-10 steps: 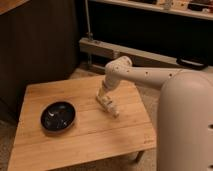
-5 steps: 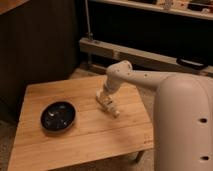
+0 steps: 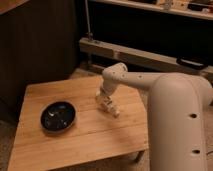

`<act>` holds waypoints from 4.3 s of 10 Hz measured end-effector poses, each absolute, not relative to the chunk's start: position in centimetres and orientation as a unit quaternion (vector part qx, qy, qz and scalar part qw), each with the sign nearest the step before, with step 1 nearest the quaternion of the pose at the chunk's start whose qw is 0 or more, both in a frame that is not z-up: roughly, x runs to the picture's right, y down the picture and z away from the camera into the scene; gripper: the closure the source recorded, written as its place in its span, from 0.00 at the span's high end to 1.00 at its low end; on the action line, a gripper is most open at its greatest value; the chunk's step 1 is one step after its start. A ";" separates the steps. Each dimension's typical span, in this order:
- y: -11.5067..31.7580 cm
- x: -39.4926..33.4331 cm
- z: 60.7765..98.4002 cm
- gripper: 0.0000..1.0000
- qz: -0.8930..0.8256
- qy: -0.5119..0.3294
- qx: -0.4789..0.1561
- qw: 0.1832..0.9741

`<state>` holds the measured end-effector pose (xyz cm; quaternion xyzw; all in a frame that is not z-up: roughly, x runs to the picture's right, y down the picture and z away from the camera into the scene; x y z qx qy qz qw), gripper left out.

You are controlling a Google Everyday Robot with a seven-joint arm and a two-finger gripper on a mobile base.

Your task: Place the bottle in the ceramic bowl

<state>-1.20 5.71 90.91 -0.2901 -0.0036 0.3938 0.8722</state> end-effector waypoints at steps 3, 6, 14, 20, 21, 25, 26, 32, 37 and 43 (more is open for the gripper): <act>6.7 -1.2 92.0 0.63 0.385 0.009 -0.292 0.876; 6.7 -1.5 91.9 0.38 0.382 0.023 -0.291 0.877; -2.4 -11.3 83.6 0.00 0.327 -0.056 -0.277 0.902; -1.3 -24.8 77.2 0.00 0.217 -0.160 -0.313 0.911; -0.3 -26.2 75.5 0.00 0.194 -0.176 -0.317 0.911; 4.0 -30.2 70.3 0.00 0.104 -0.225 -0.333 0.910; 5.4 -31.1 70.2 0.00 0.083 -0.235 -0.338 0.908; 10.8 -32.2 76.2 0.07 0.056 -0.238 -0.364 0.899; 11.3 -32.2 76.7 0.58 0.038 -0.221 -0.353 0.908; 11.6 -32.2 77.1 0.80 0.037 -0.218 -0.355 0.908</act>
